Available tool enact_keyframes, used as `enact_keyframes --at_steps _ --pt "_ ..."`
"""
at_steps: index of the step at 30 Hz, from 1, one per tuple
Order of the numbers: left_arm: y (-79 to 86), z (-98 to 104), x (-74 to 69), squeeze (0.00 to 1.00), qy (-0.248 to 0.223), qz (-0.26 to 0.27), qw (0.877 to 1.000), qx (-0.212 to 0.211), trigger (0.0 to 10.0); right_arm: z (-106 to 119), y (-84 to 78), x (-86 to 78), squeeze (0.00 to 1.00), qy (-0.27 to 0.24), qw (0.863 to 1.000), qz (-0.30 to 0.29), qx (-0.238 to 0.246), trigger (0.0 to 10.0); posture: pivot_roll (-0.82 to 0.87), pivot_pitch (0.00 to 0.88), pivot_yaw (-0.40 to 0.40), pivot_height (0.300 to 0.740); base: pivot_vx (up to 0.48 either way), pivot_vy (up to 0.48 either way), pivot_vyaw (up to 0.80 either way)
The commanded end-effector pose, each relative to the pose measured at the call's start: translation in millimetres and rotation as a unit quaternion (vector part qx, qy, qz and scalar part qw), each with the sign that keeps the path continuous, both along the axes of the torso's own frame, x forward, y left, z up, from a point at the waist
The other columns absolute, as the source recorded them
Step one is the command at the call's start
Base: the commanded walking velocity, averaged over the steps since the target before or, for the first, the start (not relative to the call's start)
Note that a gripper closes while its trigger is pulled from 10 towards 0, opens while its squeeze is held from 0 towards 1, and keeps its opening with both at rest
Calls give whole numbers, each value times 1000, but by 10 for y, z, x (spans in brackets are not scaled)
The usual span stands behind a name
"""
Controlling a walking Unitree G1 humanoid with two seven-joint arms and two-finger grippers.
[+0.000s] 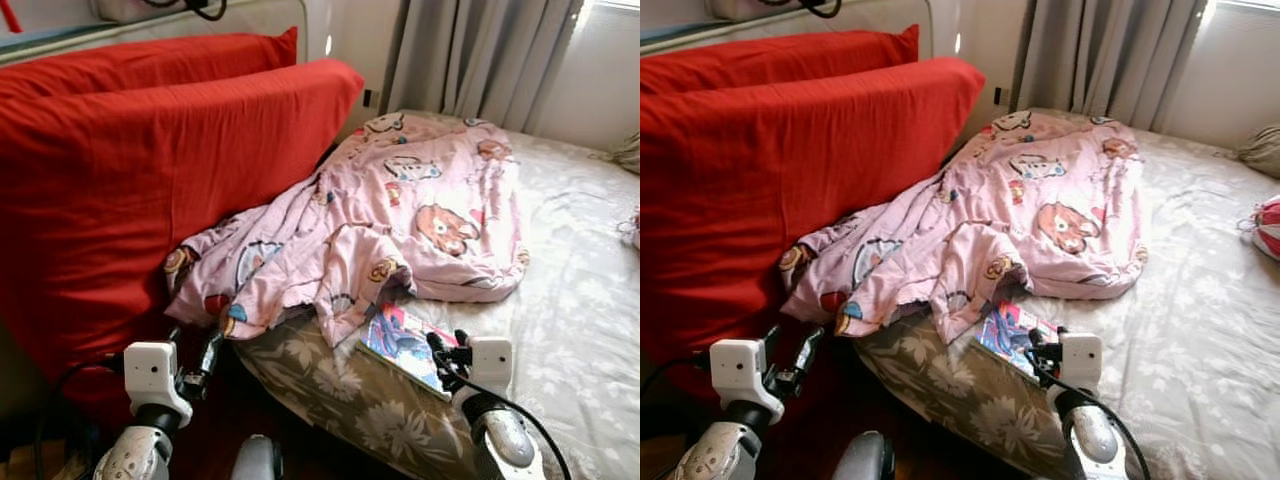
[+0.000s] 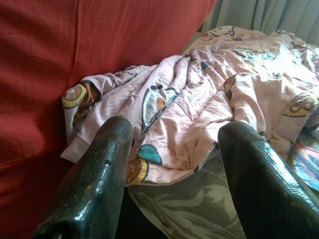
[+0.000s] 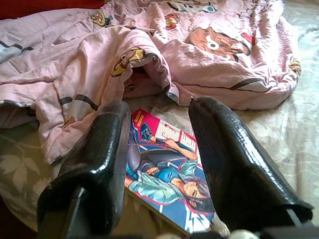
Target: Clean up the room
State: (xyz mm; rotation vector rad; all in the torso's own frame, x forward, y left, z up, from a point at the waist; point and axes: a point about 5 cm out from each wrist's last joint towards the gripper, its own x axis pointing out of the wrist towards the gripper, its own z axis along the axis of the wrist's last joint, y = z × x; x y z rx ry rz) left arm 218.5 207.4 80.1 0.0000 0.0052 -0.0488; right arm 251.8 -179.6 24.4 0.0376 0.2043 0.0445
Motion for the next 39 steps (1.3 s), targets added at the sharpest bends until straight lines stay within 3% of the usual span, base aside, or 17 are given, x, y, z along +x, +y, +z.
enact_keyframes --at_steps 1,16,27,31,39 --pt "-15 47 13 0 -7 -5 1000 0 10000 0 -39 35 0 2 1000 -13 1 10000 145 0 -31 616 289 0 0" --pt "-45 46 2 0 -3 -15 1000 2 10000 -58 -81 84 0 20 999 -42 4 10000 150 0 -26 616 312 0 0" --pt "-45 48 4 0 -2 -17 1000 4 10000 -88 -77 107 0 26 998 -49 10 10000 155 0 -23 616 333 0 -647" --pt "-42 49 18 0 -1 -15 1000 5 10000 -71 -38 152 0 20 999 -36 11 10000 154 0 -23 616 233 0 0" --pt "-103 104 120 0 -13 -27 1000 -8 10000 -172 124 279 0 71 997 25 7 10000 158 0 -26 616 0 0 0"
